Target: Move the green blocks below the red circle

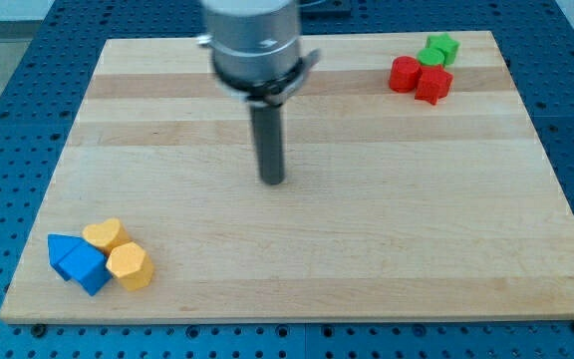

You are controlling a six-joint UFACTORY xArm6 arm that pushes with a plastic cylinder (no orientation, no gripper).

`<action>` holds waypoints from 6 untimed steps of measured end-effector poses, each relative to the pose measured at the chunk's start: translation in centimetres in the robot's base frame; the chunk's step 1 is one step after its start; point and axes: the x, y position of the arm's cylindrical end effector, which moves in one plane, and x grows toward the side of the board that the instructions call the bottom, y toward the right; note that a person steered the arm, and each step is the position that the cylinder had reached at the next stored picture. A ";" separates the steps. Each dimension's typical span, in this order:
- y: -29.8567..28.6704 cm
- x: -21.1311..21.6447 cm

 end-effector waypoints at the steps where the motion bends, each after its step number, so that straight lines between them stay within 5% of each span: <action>1: 5.0 -3.2; 3: 12.8 -7.3; 6: 29.4 -4.8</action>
